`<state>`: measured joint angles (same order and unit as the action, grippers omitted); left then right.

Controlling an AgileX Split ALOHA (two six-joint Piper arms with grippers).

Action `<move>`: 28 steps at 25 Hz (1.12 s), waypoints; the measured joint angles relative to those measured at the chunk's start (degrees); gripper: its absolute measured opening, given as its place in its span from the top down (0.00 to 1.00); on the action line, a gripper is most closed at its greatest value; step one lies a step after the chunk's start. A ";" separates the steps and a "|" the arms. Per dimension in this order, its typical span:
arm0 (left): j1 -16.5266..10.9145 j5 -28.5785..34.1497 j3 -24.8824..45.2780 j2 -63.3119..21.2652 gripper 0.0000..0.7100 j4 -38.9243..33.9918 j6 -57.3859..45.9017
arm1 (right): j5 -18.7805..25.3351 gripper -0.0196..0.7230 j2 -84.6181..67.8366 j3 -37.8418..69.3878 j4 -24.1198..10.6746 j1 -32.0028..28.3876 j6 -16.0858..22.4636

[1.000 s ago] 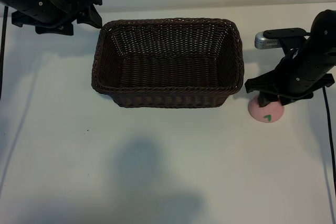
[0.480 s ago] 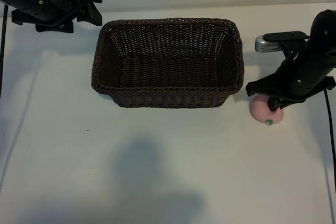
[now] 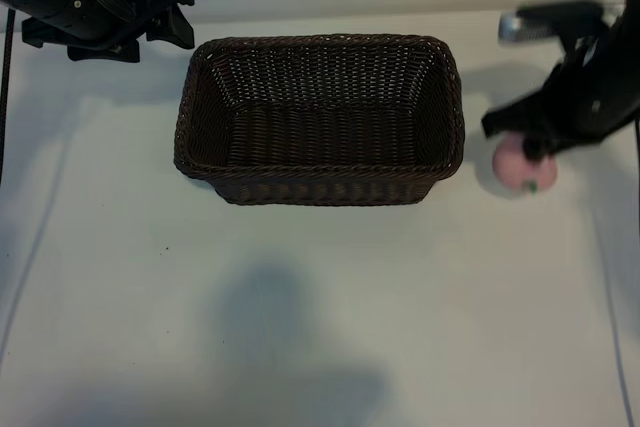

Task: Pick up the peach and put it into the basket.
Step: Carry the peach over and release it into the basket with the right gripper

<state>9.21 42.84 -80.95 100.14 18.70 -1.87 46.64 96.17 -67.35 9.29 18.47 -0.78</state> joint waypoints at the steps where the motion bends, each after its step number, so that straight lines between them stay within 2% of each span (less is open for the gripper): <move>1: 0.00 0.05 0.00 0.00 0.20 0.00 0.05 | 0.66 0.92 -0.86 -1.43 -0.21 0.00 0.05; 5: 0.00 0.11 0.00 0.00 0.20 0.00 0.05 | 2.69 0.92 -1.80 -5.96 -0.85 0.00 0.06; 11: 0.00 0.33 0.00 0.00 0.20 0.00 0.05 | 2.95 0.92 -1.80 -7.44 -1.60 0.00 0.20; 15: 0.00 0.33 0.00 0.00 0.20 0.00 0.05 | 2.71 0.92 -1.80 -7.48 -0.05 0.60 0.15; 21: 0.00 0.33 0.00 0.00 0.20 0.00 0.05 | 1.85 0.92 -1.80 -8.30 1.70 6.17 0.15; 28: 0.00 0.33 0.00 0.00 0.20 0.00 0.05 | 1.13 0.92 -1.63 -13.97 2.69 13.28 1.14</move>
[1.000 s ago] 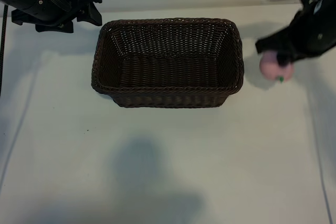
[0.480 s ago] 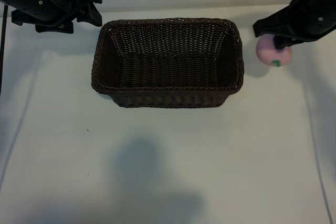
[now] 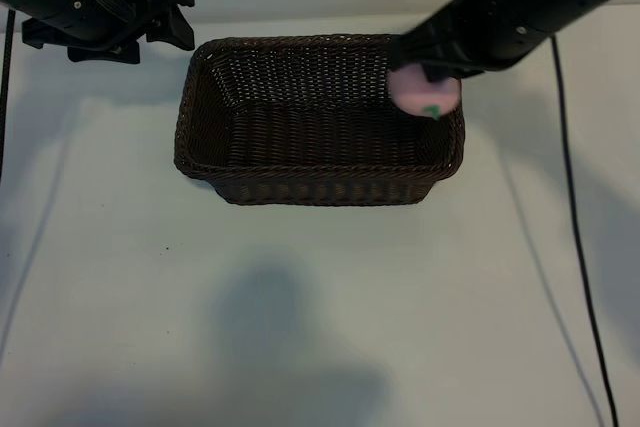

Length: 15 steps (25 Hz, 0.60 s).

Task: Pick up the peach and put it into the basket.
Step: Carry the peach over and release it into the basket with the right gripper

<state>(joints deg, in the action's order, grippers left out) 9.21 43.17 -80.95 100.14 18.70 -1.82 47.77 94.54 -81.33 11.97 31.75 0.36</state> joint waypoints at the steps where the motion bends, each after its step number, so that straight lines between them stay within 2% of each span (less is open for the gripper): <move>1: 0.00 0.00 0.00 0.00 0.20 0.00 0.00 | -0.14 0.92 0.41 -0.71 0.00 0.57 0.07; 10: 0.00 0.00 0.00 0.00 0.20 0.00 0.00 | -4.24 0.92 11.39 -4.60 0.10 3.48 -0.36; 15: 0.00 0.00 0.00 0.00 0.20 0.00 0.00 | -5.07 0.92 17.16 -7.62 0.10 4.42 -0.91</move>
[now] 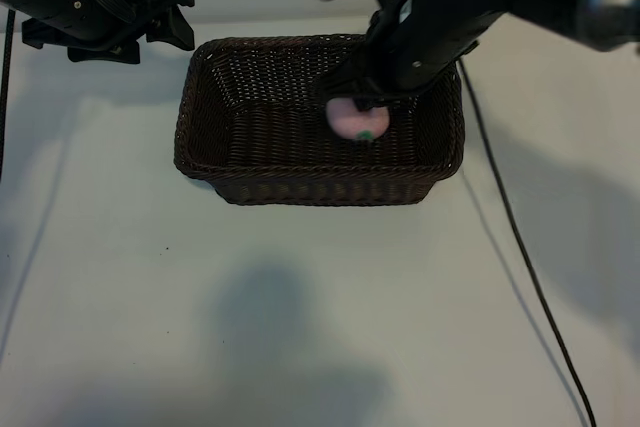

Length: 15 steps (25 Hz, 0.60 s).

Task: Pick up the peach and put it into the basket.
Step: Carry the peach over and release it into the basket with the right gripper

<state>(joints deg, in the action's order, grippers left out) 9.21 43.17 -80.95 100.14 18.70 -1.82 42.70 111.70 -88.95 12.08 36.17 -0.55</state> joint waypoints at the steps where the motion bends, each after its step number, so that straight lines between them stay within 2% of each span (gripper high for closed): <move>1: 0.00 0.00 0.00 0.00 0.20 0.00 0.00 | 0.00 0.92 0.91 -0.56 0.00 0.30 -0.05; 5: 0.00 0.00 0.00 0.00 0.20 0.00 0.00 | -0.05 0.91 3.20 -1.67 0.00 0.94 -0.14; 8: 0.00 0.00 0.00 0.00 0.20 0.00 0.00 | -0.05 0.85 3.49 -1.67 0.00 0.94 -0.19; 11: 0.00 0.00 0.00 0.00 0.20 0.00 0.00 | -0.05 0.71 3.49 -1.67 0.00 0.94 -0.19; 15: 0.00 0.00 0.00 0.00 0.20 0.00 0.00 | 0.20 0.44 3.49 -1.78 0.00 0.94 -0.19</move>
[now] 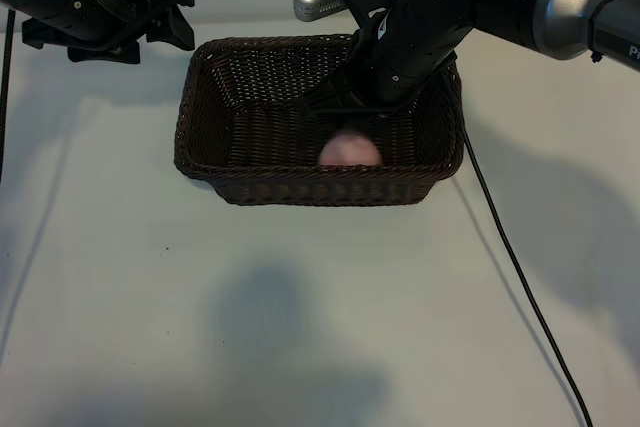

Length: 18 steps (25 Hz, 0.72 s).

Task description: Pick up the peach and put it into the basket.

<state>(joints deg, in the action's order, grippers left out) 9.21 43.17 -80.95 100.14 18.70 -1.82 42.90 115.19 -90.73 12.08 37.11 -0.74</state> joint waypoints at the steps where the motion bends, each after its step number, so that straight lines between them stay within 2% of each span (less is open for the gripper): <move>1: 0.00 0.00 0.00 0.00 0.20 0.00 0.00 | 0.26 0.37 0.00 -0.09 0.00 0.00 0.00; 4: 0.00 0.00 0.00 0.00 0.20 0.00 0.00 | 1.54 0.26 0.00 -0.52 0.00 0.00 0.00; 7: 0.00 0.00 0.00 0.00 0.20 0.00 0.00 | 5.29 0.22 0.00 -2.85 -0.05 0.00 0.00; 14: 0.00 0.06 0.00 0.00 0.20 0.00 0.07 | 17.61 0.23 0.00 -11.83 -0.22 -1.83 0.74; 18: 0.00 0.06 0.00 0.00 0.20 0.00 0.07 | 21.76 0.25 -0.24 -12.52 -0.42 -5.32 1.32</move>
<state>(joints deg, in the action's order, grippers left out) 9.21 43.23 -80.95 100.14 18.70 -1.76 64.66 114.95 -103.25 11.66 31.79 0.58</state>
